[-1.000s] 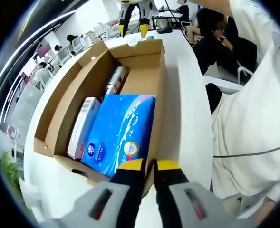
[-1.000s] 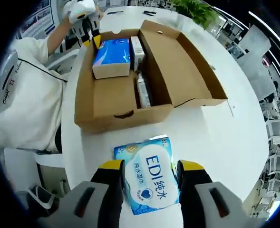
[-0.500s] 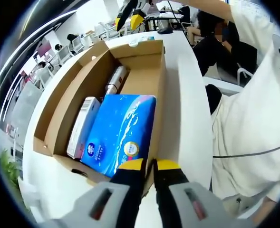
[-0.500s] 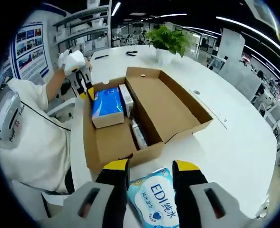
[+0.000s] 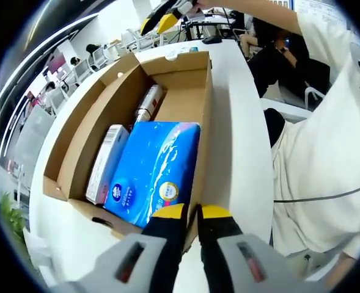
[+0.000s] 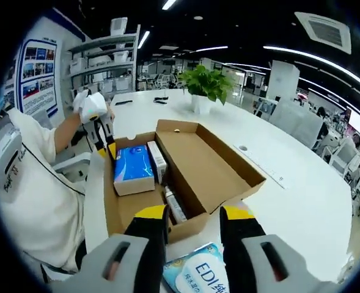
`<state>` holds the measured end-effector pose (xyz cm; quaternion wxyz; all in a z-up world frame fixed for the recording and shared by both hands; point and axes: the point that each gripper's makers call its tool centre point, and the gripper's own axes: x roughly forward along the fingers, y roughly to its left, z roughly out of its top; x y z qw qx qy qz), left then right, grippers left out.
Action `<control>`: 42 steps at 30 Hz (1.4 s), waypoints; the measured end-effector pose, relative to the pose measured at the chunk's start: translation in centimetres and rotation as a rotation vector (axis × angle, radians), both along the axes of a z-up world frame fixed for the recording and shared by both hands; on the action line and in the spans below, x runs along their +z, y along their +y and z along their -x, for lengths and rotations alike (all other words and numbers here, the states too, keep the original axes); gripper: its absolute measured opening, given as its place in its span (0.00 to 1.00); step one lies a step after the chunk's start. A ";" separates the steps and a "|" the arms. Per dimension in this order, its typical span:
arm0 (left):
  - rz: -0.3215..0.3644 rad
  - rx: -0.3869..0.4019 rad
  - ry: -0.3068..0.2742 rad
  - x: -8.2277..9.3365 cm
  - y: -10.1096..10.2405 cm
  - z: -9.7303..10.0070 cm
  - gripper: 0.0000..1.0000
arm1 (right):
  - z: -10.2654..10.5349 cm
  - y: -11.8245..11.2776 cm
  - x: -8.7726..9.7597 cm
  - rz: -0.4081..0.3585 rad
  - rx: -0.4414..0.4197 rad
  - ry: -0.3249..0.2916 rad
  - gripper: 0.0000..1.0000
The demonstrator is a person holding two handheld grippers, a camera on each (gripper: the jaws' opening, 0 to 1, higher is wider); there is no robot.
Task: Operate the shoe box by opening the lid, removing the specified soft item, and placing it in the target area until the item is outside and the box remains undamaged.
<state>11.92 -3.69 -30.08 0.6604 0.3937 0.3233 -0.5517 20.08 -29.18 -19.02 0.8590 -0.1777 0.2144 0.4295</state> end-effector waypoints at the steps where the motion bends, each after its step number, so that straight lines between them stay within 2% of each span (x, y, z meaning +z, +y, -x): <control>1: 0.001 0.000 0.000 0.0 0.0 0.0 0.08 | 0.1 0.3 0.4 -0.051 -0.004 0.007 0.33; 4: 0.002 -0.001 -0.001 0.0 0.0 0.0 0.08 | -0.5 0.1 1.4 -0.144 -0.053 -0.012 0.35; 7: 0.001 -0.002 0.001 0.0 0.0 0.0 0.08 | -0.4 0.3 2.9 -0.310 -0.071 0.027 0.36; 9: -0.002 -0.004 0.000 0.0 0.0 0.0 0.08 | -0.4 0.3 3.5 -0.354 -0.077 0.011 0.37; 11: 0.000 -0.004 0.000 0.0 0.0 -0.1 0.08 | -0.4 0.0 3.4 -0.348 -0.086 0.006 0.39; 14: 0.000 -0.003 0.000 0.0 0.0 -0.1 0.08 | -0.3 0.2 3.8 -0.381 -0.095 -0.001 0.46; 16: 0.000 -0.003 -0.001 0.0 0.0 -0.2 0.08 | -0.2 0.2 3.8 -0.389 -0.093 0.006 0.45; 19: 0.000 -0.002 0.000 0.0 0.0 -0.1 0.08 | 0.1 0.2 4.3 -0.395 -0.102 -0.045 0.45; 20: 0.000 -0.002 0.000 0.0 0.0 -0.1 0.08 | 0.0 0.2 4.6 -0.421 -0.105 -0.060 0.45; 22: 0.000 -0.002 -0.001 0.0 0.0 -0.1 0.08 | 0.2 0.2 4.7 -0.424 -0.094 -0.081 0.50; 23: 0.001 -0.002 -0.001 0.0 0.0 -0.1 0.08 | -0.1 -0.1 4.8 -0.419 -0.103 -0.117 0.51; 24: 0.001 -0.002 -0.001 0.0 0.0 0.0 0.08 | -0.2 -0.4 4.8 -0.383 -0.096 -0.178 0.50; 25: 0.002 -0.002 -0.002 0.0 0.0 0.0 0.08 | -0.3 -0.7 4.9 -0.395 -0.114 -0.201 0.49; 27: 0.003 -0.002 -0.002 0.0 0.0 0.0 0.08 | -0.3 -1.2 4.6 -0.385 -0.131 -0.220 0.43; 28: 0.004 -0.002 -0.002 0.0 0.0 0.0 0.08 | -0.3 -1.3 4.7 -0.390 -0.133 -0.222 0.36; 29: 0.004 -0.001 -0.001 0.0 0.0 0.1 0.08 | -0.2 -1.4 4.8 -0.409 -0.134 -0.218 0.27; 30: 0.004 -0.001 -0.001 0.0 0.0 0.1 0.08 | -0.2 -1.5 5.0 -0.448 -0.153 -0.203 0.27; 31: 0.004 -0.001 -0.001 0.0 0.0 0.1 0.08 | -0.2 -1.5 5.0 -0.449 -0.153 -0.208 0.33; 32: 0.003 -0.001 -0.001 0.0 0.0 0.0 0.08 | -0.1 -1.3 5.0 -0.450 -0.149 -0.198 0.45; 33: 0.001 -0.001 -0.001 0.0 0.0 0.0 0.08 | -0.2 -1.3 5.0 -0.458 -0.168 -0.182 0.49; 35: -0.002 -0.004 -0.003 0.0 0.0 0.1 0.08 | -0.2 -1.3 5.1 -0.412 -0.185 -0.227 0.48; 38: -0.001 -0.003 -0.001 0.0 0.0 0.1 0.08 | -0.1 -1.0 5.3 -0.403 -0.199 -0.228 0.46; 40: -0.002 -0.003 -0.001 0.0 0.0 0.1 0.08 | 0.1 -0.8 5.2 -0.392 -0.207 -0.209 0.47; 41: -0.001 -0.003 0.000 0.0 0.0 0.0 0.08 | 0.2 -0.7 5.2 -0.377 -0.207 -0.219 0.46; 42: 0.000 -0.003 0.000 0.0 0.0 0.0 0.08 | 0.2 -1.0 5.1 -0.330 -0.239 -0.243 0.45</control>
